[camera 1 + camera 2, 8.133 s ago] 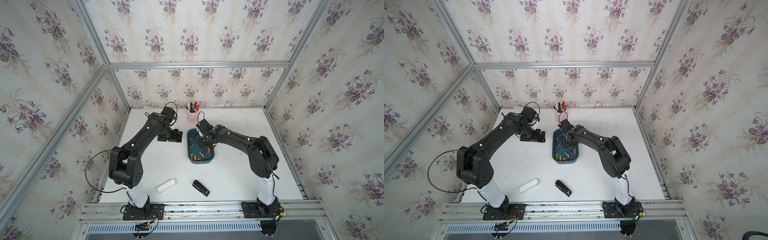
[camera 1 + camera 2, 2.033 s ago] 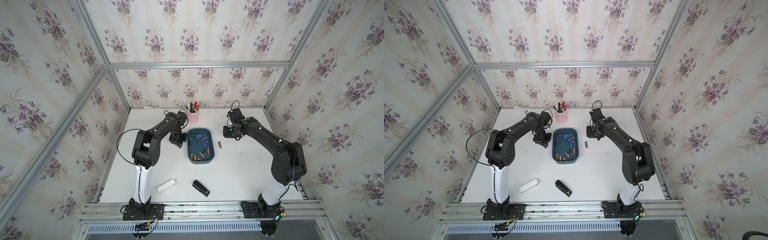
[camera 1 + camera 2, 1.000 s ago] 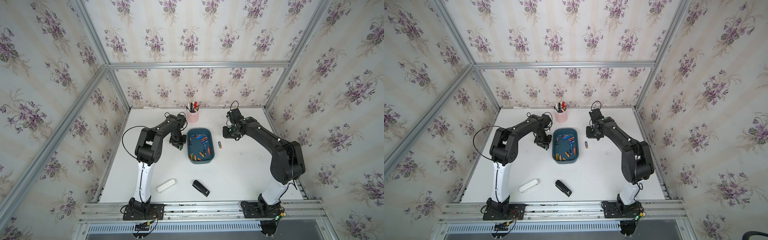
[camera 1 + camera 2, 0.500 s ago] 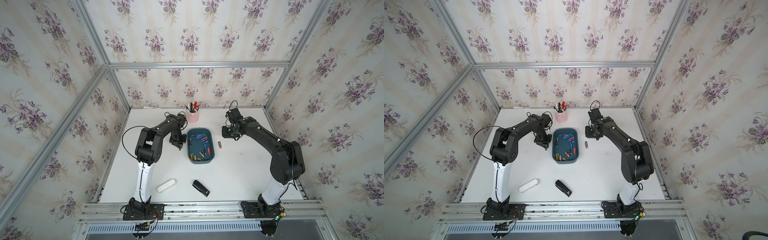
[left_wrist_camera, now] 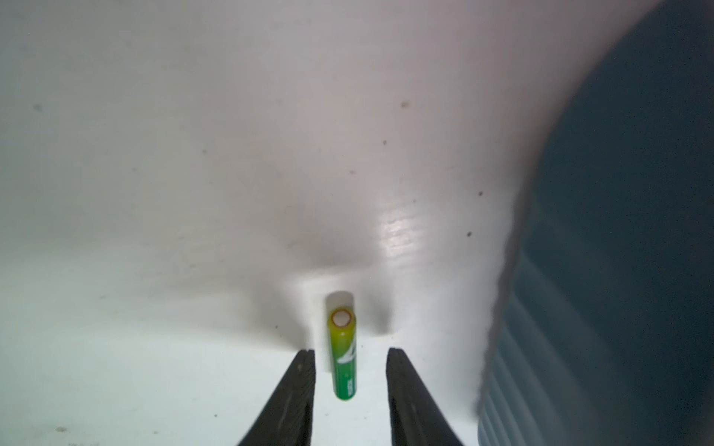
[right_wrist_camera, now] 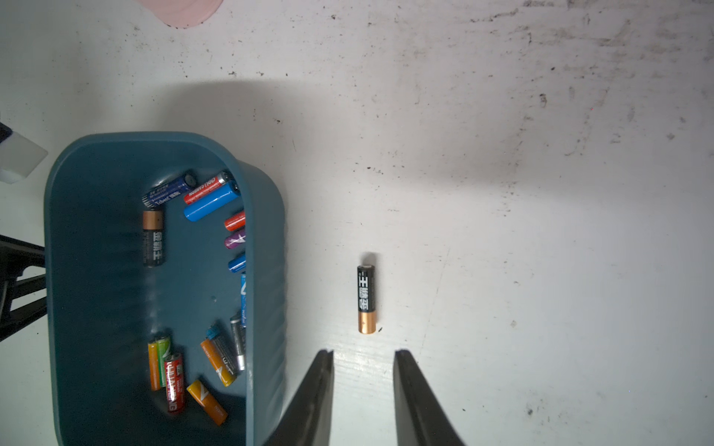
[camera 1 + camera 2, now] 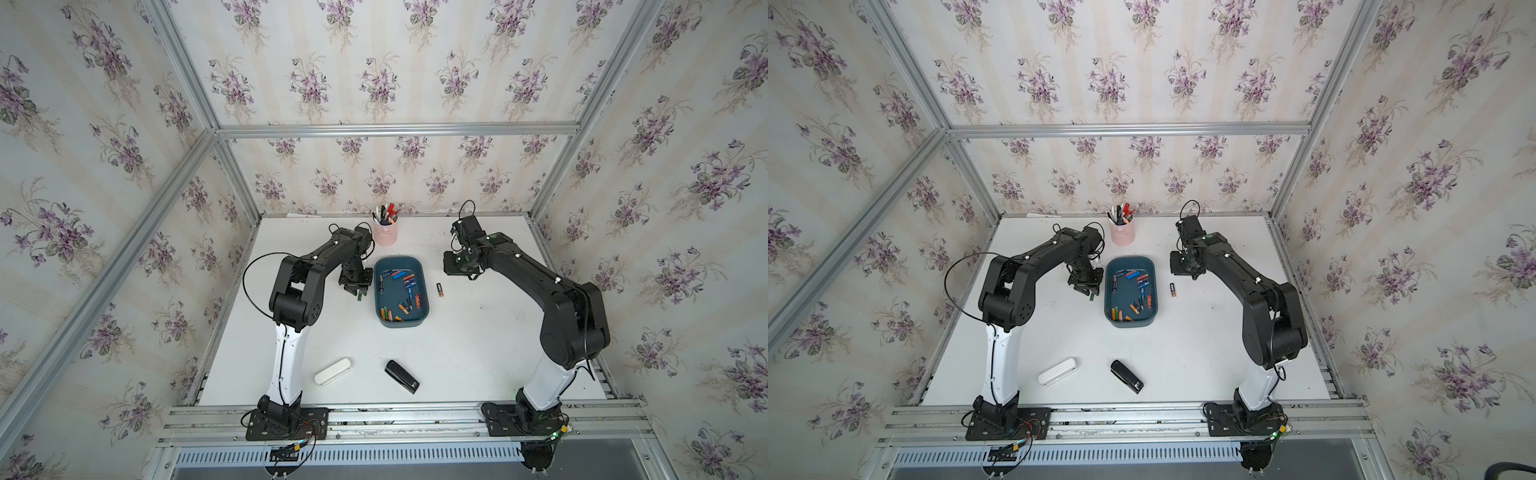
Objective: Take the batteries out of the storage box
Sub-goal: Place the battery at the center of the board, then pick up the battery from the storage box.
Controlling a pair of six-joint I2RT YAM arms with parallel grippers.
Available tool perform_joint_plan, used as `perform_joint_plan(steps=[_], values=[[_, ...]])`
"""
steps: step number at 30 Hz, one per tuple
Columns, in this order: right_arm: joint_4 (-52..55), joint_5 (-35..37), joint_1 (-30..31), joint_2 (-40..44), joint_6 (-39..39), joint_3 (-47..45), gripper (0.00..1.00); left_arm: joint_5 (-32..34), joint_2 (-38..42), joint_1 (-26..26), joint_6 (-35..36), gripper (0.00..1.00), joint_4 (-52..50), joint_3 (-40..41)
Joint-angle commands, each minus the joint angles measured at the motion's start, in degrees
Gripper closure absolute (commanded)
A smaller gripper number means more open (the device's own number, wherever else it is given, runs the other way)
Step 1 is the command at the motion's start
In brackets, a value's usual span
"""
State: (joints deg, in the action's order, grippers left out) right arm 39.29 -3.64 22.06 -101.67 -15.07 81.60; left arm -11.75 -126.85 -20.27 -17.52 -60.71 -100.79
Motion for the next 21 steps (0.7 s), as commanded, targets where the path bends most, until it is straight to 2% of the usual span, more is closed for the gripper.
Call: perform_joint_plan(steps=[1, 11, 12, 21], values=[[0.47, -0.59, 0.84, 0.20, -0.87, 0.81, 0.68, 0.54, 1.72, 0.04, -0.45, 0.60, -0.94, -0.32], [-1.31, -3.54, 8.33, -3.68, -4.11, 5.67, 0.67, 0.85, 6.45, 0.60, -0.49, 0.56, -2.66, -1.14], [-1.74, -3.88, 10.71, -4.59, -4.51, 6.37, 0.67, 1.05, 6.97, 0.78, -0.28, 0.55, -2.94, -1.01], [-8.17, -9.53, 15.28, -13.51, -8.52, 10.15, 0.67, 1.55, 12.67, 3.24, 0.71, 0.53, -2.48, 5.72]])
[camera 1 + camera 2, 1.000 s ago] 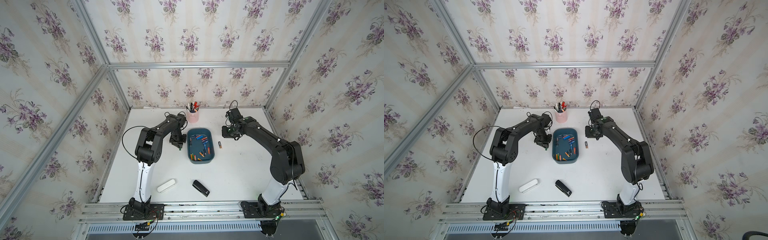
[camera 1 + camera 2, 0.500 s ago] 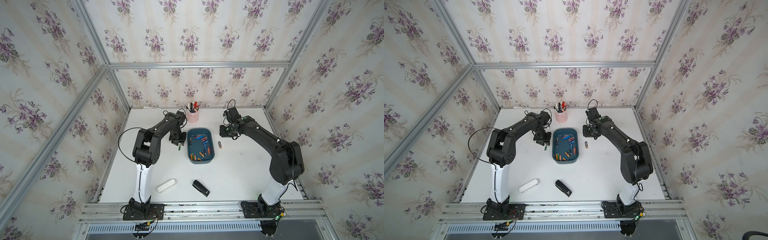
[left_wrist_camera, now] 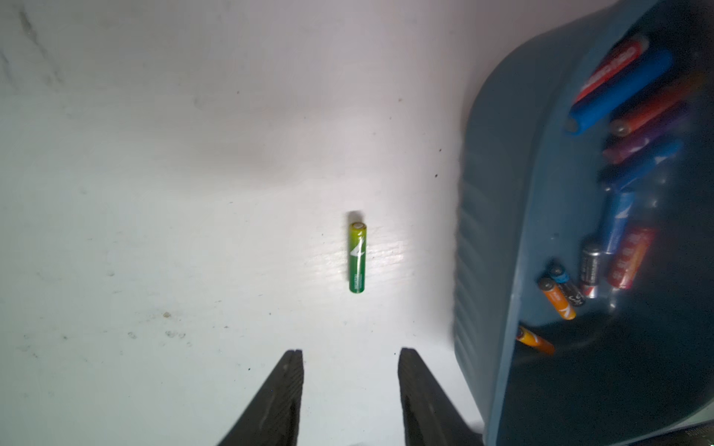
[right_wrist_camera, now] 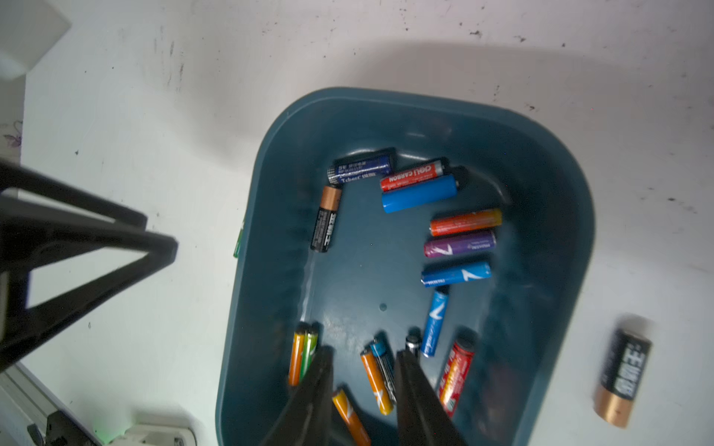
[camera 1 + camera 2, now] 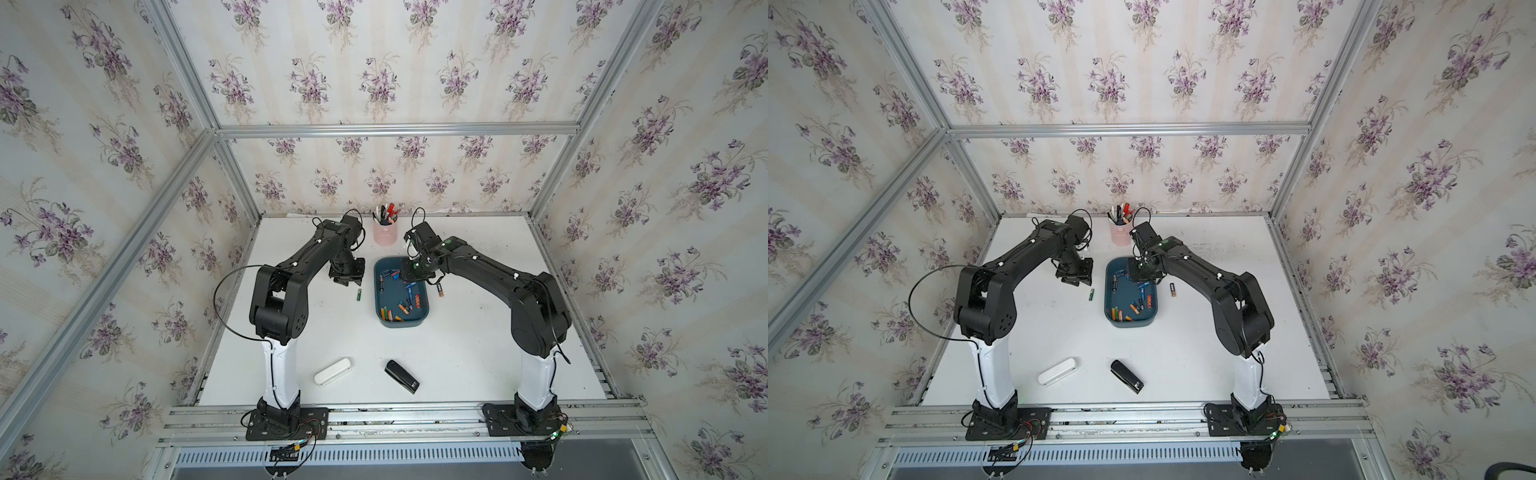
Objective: Take the batteries out of the storage box
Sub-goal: Pick up the battery from the storage box.
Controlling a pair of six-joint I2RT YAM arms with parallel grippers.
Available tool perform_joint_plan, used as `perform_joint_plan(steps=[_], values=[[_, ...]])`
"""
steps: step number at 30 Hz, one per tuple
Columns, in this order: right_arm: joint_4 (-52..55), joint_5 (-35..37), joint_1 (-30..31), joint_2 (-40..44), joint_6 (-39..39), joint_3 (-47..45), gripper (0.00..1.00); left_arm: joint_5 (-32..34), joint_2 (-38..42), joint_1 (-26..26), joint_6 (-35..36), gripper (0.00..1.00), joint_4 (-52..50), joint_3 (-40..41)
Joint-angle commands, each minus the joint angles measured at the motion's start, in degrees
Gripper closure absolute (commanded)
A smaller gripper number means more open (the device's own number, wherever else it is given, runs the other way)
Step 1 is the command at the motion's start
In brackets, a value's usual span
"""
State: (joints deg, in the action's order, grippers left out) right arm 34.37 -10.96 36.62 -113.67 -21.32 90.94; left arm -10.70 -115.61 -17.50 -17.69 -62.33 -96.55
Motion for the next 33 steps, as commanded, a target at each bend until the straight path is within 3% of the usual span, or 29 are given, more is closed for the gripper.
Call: perform_joint_plan(steps=[1, 16, 33], values=[[-3.61, -2.30, 1.02, -2.53, -2.47, 1.35, 0.67, 0.50, 2.18, 0.70, 0.94, 0.53, -0.70, 2.42], [-6.89, -3.39, 2.60, -12.40, -3.82, 6.64, 0.67, 0.66, 7.83, 3.67, 1.96, 0.53, 1.25, 11.67], [-5.46, -1.65, 3.21, -17.77, -2.96, 10.78, 0.66, -0.22, 8.21, 4.40, 2.30, 0.53, 1.70, 12.58]])
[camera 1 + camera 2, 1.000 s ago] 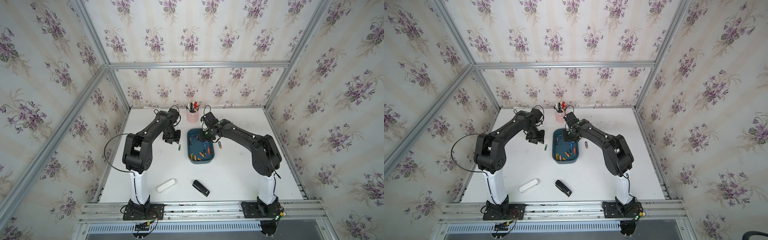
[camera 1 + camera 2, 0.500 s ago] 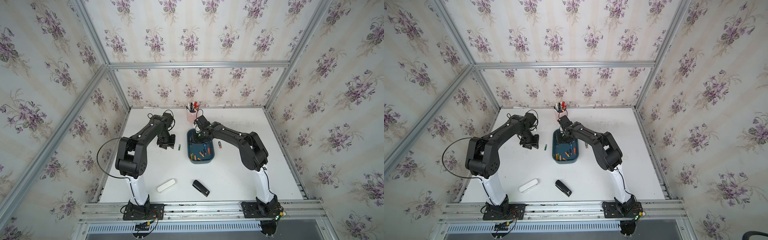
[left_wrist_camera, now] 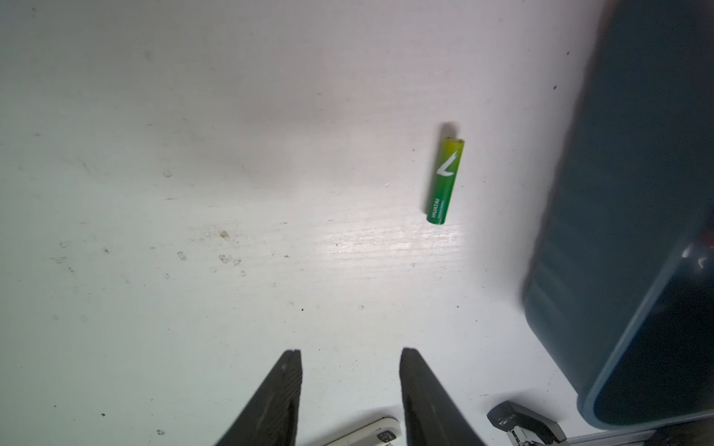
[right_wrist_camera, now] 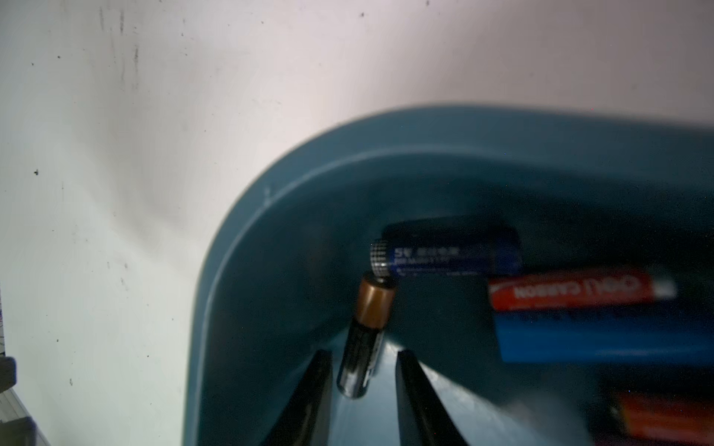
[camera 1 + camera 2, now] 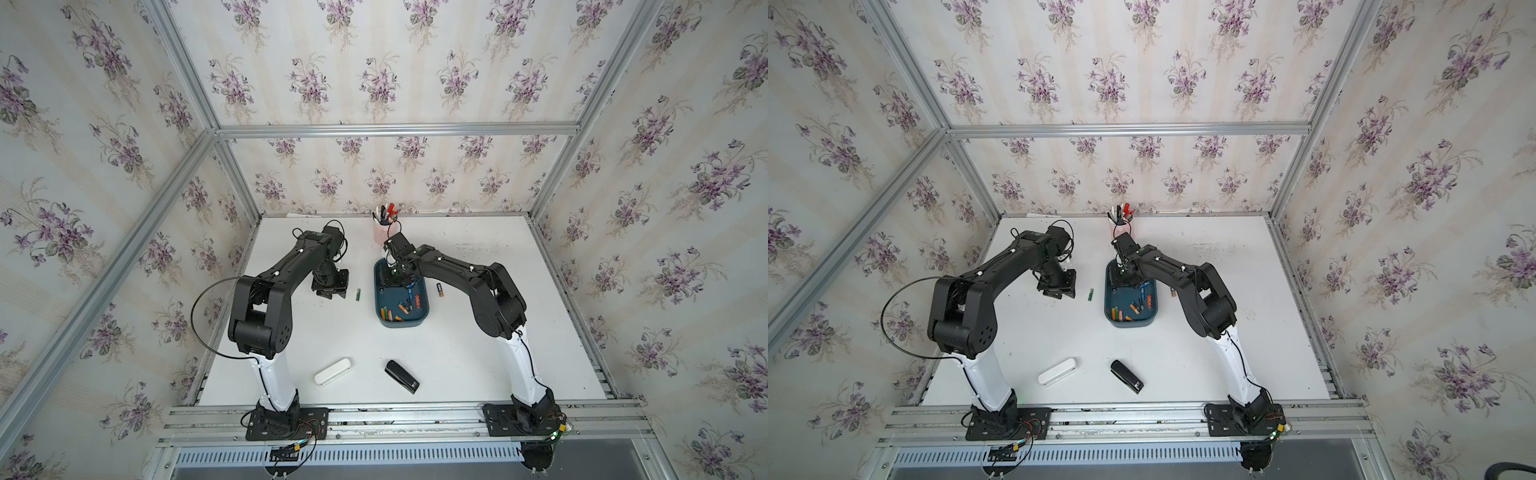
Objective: Take the batteries out of the storage box
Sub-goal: Pick up the battery from the storage box.
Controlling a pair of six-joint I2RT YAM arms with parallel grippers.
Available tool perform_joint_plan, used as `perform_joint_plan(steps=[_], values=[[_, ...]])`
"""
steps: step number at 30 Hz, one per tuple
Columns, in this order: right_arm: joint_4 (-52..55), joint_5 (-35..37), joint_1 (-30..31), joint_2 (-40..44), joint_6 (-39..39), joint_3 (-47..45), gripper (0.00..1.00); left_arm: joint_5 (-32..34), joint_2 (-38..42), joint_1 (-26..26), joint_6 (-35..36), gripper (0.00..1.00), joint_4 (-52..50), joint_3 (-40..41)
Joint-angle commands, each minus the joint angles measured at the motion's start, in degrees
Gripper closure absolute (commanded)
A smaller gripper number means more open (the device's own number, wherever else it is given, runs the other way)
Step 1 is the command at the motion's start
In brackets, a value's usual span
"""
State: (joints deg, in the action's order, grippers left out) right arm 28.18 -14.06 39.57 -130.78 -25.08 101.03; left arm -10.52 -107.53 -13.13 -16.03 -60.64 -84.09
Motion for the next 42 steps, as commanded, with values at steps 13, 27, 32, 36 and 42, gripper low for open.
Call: perform_joint_plan(steps=[13, 27, 32, 36, 42], values=[[9.90, 14.72, 1.89, -3.31, 4.85, 3.37, 0.67, -0.51, 0.58, 0.01, 0.63, 0.53, -0.50, -0.60], [13.26, 15.76, 2.12, -6.31, 8.46, 7.02, 0.71, -0.63, 0.75, -0.02, 0.52, 0.53, -0.87, -0.73], [14.17, 16.26, 2.09, -6.64, 8.82, 6.73, 0.75, -0.81, 0.41, -0.06, 0.39, 0.53, -0.67, -0.80], [13.85, 15.33, 2.13, -5.27, 8.69, 5.48, 0.80, -0.99, 0.12, -0.33, 0.29, 0.53, -0.74, -1.21], [13.04, 13.35, 1.93, -1.13, 7.79, 3.32, 0.83, -0.99, -0.21, -0.59, -0.08, 0.53, -1.01, -2.21]])
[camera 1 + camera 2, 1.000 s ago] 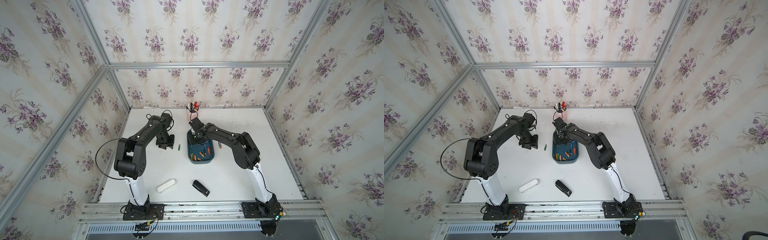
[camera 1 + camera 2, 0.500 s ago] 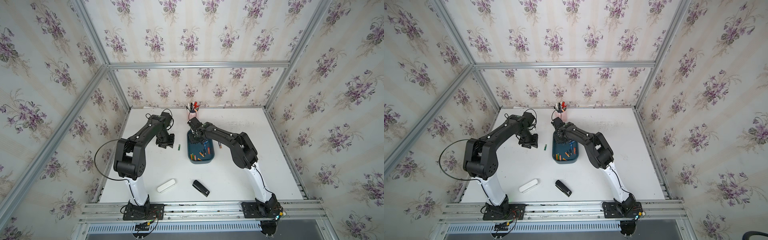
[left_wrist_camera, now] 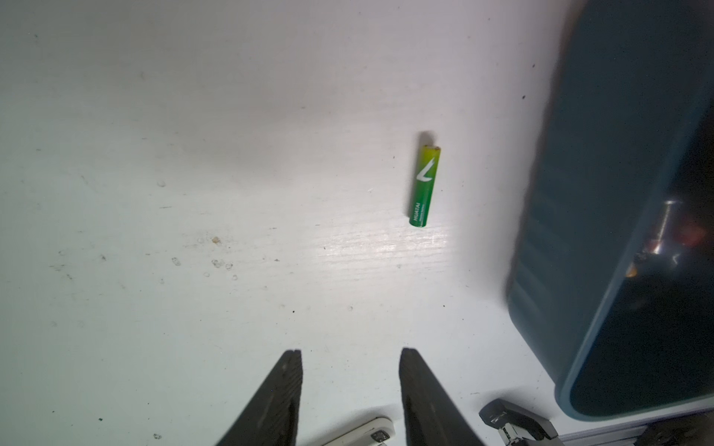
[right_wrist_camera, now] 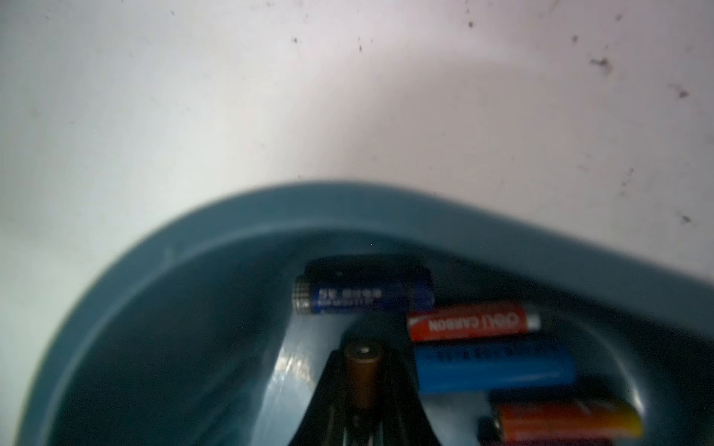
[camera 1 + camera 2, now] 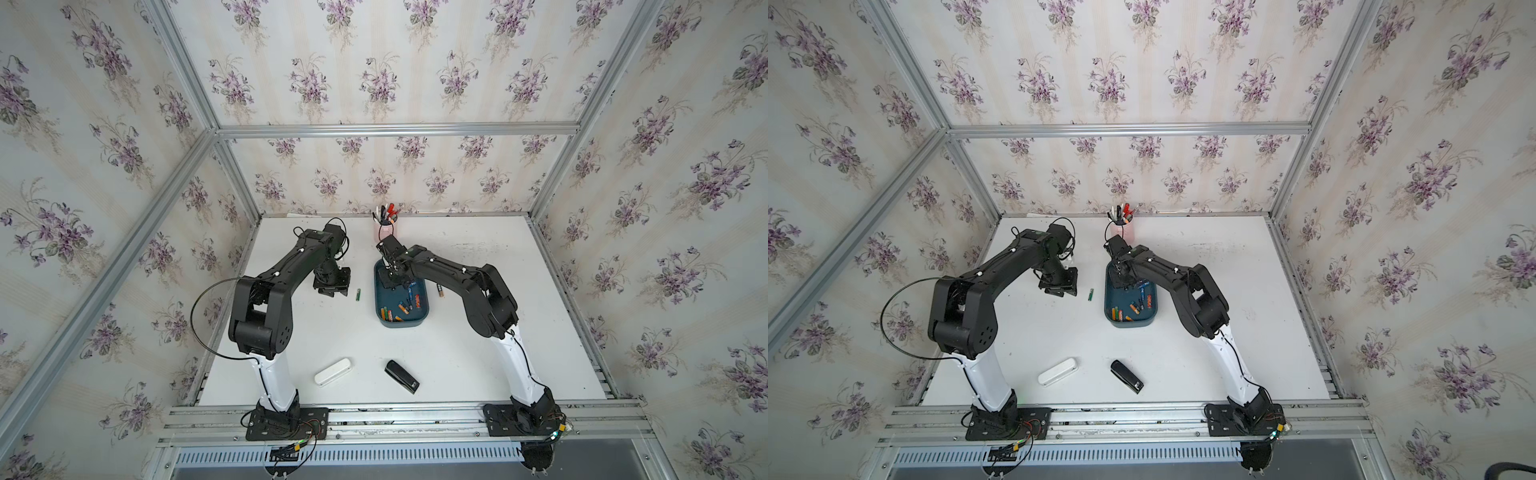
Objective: Take the batteries out of the storage box
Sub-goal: Pick up the battery from the storage box, then place the battery at the center of the board.
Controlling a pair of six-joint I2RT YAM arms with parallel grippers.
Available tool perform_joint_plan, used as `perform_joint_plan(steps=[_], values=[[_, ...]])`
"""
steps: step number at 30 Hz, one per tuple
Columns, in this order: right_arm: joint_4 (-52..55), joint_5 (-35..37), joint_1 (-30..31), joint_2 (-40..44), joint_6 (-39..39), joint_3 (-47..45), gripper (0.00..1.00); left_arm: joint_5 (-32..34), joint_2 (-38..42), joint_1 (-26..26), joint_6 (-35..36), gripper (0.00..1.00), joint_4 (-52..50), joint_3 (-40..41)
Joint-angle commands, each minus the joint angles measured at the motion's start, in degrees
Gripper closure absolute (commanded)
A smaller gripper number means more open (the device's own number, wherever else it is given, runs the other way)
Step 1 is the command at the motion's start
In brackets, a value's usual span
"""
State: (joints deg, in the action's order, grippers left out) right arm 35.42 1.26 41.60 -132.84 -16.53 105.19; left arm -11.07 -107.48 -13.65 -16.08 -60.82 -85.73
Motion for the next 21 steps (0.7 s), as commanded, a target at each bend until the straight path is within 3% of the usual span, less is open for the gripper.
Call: perform_joint_plan(steps=[1, 11, 21], values=[[5.80, -2.49, -0.03, 1.71, -0.86, -0.97, 0.84, -0.43, -0.27, -0.16, -0.07, 0.53, -0.81, -0.71], [6.52, -4.99, -0.85, 10.73, -1.66, -2.29, 0.84, -0.42, -1.12, -0.69, -0.46, 0.53, -0.55, -1.24], [7.85, -3.76, -8.21, 21.34, 0.13, -9.35, 0.84, -0.36, -2.99, -1.03, -0.23, 0.53, -1.63, -4.24]])
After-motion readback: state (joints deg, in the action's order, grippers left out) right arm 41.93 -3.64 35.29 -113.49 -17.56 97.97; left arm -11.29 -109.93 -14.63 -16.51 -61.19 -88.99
